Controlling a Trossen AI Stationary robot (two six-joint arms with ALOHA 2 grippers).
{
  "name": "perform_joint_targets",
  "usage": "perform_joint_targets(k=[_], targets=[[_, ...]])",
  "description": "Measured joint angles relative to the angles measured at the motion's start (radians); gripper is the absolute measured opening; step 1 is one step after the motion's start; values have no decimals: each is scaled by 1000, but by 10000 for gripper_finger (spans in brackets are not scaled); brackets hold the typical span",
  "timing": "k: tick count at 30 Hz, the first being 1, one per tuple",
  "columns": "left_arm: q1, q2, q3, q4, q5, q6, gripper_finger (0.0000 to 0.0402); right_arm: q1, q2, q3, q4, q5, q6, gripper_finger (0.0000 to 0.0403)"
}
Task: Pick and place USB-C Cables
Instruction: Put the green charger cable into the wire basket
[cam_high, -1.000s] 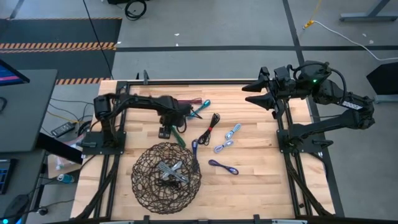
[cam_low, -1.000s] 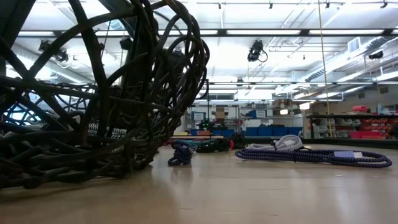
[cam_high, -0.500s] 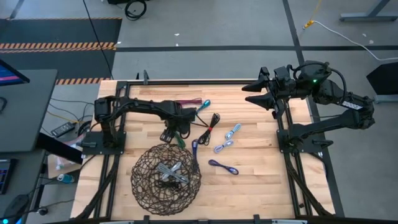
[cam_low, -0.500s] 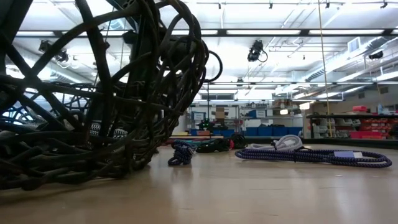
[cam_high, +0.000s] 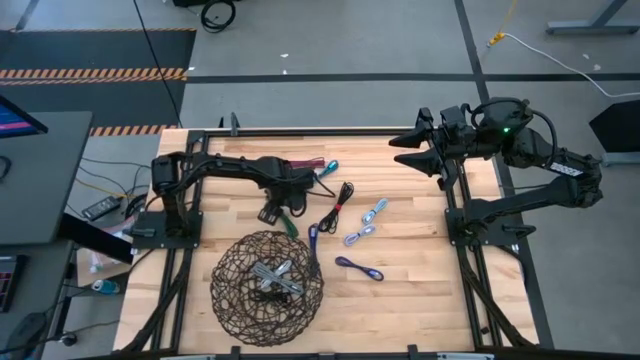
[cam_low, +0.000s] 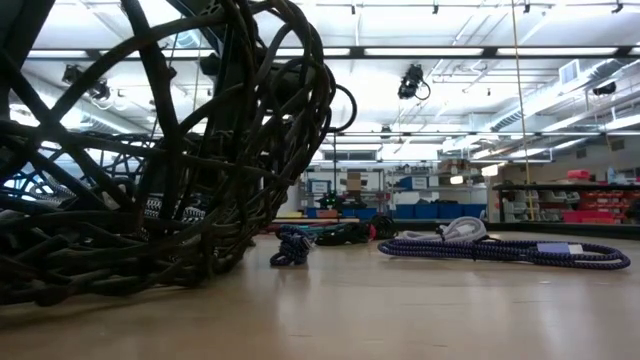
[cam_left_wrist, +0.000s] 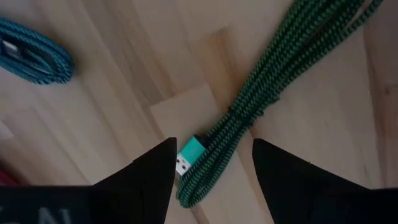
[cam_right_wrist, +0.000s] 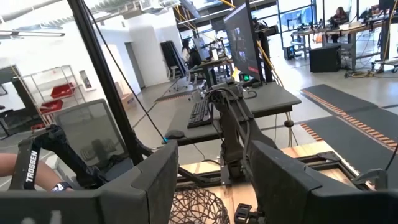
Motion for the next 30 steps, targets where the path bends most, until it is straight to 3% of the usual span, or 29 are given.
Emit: perform_joint_targets(k=[15,19,24,30], targets=[[0,0,-98,101,-27,15,208,0,0,0,1,0,-2,204],[-6,0,-98,130,-81,-1,153,0,0,0,1,10,0,204],[-6,-2,-96,134,-97,-43,32,0,0,0,1,26,0,204],[-7,-3,-92,124,-96,-108,14,0,0,0,1,26,0,204]])
